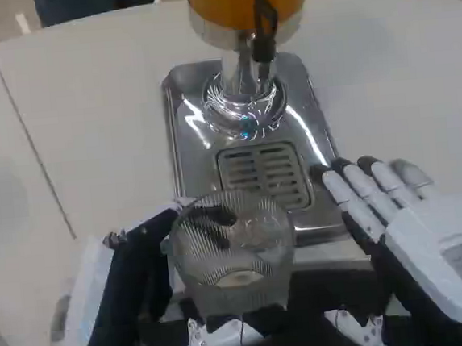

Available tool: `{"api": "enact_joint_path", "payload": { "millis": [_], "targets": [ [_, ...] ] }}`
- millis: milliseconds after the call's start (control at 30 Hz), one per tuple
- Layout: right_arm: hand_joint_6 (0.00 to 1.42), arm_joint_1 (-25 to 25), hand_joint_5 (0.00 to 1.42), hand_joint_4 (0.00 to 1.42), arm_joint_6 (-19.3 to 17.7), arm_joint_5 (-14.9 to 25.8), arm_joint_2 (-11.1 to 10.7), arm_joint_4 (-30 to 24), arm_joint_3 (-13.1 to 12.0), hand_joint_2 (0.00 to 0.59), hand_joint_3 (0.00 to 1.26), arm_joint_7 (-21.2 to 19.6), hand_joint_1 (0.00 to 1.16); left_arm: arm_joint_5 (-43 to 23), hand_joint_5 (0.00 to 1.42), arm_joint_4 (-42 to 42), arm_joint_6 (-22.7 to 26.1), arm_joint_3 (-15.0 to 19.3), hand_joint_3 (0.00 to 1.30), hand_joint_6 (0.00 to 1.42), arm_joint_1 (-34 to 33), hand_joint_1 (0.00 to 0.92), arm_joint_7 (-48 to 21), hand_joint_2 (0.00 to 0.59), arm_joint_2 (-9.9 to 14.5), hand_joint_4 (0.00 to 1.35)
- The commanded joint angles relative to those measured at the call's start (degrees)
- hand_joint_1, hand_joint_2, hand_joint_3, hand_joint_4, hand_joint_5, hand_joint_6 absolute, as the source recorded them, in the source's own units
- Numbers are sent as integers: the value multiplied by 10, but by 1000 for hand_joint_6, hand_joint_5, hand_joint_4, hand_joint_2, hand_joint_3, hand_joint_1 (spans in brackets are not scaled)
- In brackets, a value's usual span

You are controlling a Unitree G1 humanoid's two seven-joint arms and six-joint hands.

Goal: Grasp the cup under the faucet to collect the drink, then remove the cup.

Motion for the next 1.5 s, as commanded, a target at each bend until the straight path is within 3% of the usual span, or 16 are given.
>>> {"api": "enact_joint_path", "payload": {
  "millis": [33, 167, 533, 767, 933, 1233, 1500],
  "targets": [
    [0, 17, 0, 0, 2, -2, 1, -11, -16, 434, 0, 3, 388, -15, 1406, 5, 4, -7, 1172, 1424, -12, 626, -21, 0, 3, 1073],
    [0, 26, 0, 0, -7, -2, -2, -12, -16, 436, 0, 1, 389, -11, 1406, 12, 4, -5, 1168, 1424, -15, 619, -24, 0, 0, 1073],
    [0, 21, 0, 0, 5, -19, 21, 5, -8, 437, 0, 5, 390, 23, 1406, 72, 27, 9, 1166, 1424, -68, 614, 18, 0, -27, 1073],
    [0, -2, 0, 0, 14, -15, 21, 11, -11, 437, 0, 25, 390, 48, 1406, 215, 45, 4, 1165, 1424, -217, 614, 80, 0, -39, 1073],
    [0, -18, 0, 0, 24, -26, 26, 5, -12, 437, 0, 45, 390, 74, 1406, 322, 51, -20, 1161, 1424, -308, 611, 132, 0, -51, 1073],
    [0, -52, 0, 0, 31, -32, 24, 25, -1, 437, 0, 67, 390, 84, 1406, 484, 44, -65, 1153, 1424, -405, 606, 206, 0, -80, 1073],
    [0, -65, 0, 0, 42, -32, 20, 20, -7, 437, 0, 90, 390, 99, 1406, 605, 38, -95, 1140, 1424, -485, 609, 282, 0, -91, 1073]
  ]
}}
